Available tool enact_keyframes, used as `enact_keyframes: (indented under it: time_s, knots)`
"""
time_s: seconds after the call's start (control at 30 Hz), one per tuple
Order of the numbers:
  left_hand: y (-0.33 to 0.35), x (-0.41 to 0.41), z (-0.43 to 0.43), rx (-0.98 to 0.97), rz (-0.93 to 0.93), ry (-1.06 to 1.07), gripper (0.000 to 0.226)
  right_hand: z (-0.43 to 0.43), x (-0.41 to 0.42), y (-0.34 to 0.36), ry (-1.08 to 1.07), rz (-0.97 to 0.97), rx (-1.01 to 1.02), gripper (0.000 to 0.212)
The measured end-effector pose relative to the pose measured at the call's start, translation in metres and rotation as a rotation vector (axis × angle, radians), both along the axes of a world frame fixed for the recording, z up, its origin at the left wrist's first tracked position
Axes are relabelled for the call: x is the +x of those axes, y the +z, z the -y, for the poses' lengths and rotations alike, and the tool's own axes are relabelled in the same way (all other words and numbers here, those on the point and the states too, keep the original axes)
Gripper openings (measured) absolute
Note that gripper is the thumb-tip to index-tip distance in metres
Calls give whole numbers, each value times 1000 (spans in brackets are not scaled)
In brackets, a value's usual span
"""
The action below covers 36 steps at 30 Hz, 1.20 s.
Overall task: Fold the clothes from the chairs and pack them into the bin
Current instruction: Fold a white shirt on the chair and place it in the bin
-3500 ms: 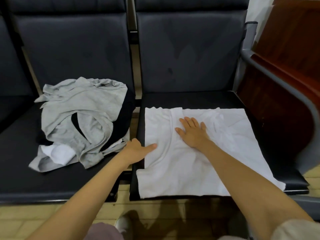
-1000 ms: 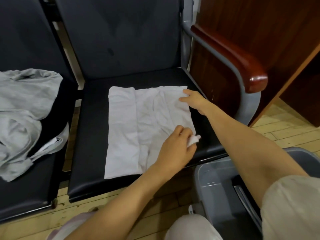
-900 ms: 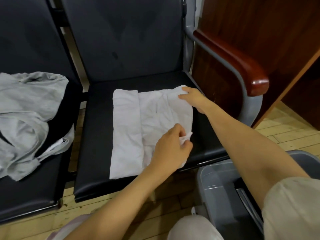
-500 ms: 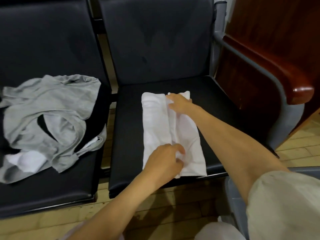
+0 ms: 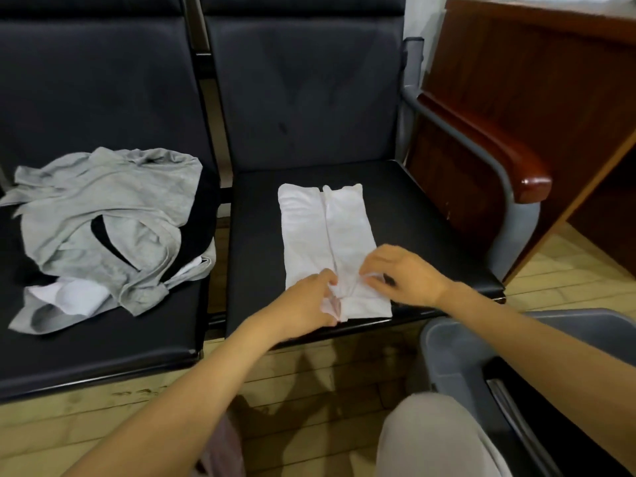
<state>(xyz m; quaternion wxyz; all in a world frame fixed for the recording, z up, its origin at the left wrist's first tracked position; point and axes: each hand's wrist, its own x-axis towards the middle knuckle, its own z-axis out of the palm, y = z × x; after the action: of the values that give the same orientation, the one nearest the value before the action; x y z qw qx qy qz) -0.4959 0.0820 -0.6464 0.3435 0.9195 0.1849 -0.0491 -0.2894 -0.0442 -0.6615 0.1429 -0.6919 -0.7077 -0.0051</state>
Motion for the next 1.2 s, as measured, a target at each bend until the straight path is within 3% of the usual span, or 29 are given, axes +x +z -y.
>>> enact_keyframes:
  time_s: [0.13,0.2,0.33,0.43,0.63,0.67,0.77,0.87,0.97,1.07,1.2]
  knots:
    - [-9,-22,-16,272,-62,-84,53,49,-8,-24,78,151,-27,34]
    - [-14,-32,-24,290,-35,-96,45,62,-3,-32,10,173,33,33]
    - [-19,-41,-33,258,82,-76,31,67,-4,-34,-49,154,21,24]
    - [-21,-40,-34,324,119,-61,25,62,-9,-32,-93,88,2,33]
    - [-20,-33,-20,496,162,-33,15,55,-14,-27,-172,-19,46,20]
    - [-16,-32,-18,445,183,1,10,54,-16,-22,-192,-85,47,16]
    - [3,-31,-15,33,237,132,5,52,-24,7,-293,-463,24,5]
    - [20,-23,-16,-227,402,230,4,42,-26,39,-341,-685,70,10]
    - [31,-3,-30,-448,573,463,20,8,-16,62,-346,-721,107,13]
    - [24,18,-57,-616,627,676,33,-45,8,62,-470,-767,105,8]
    - [-5,29,-84,-932,398,872,88,-88,34,16,-795,-689,-165,39]
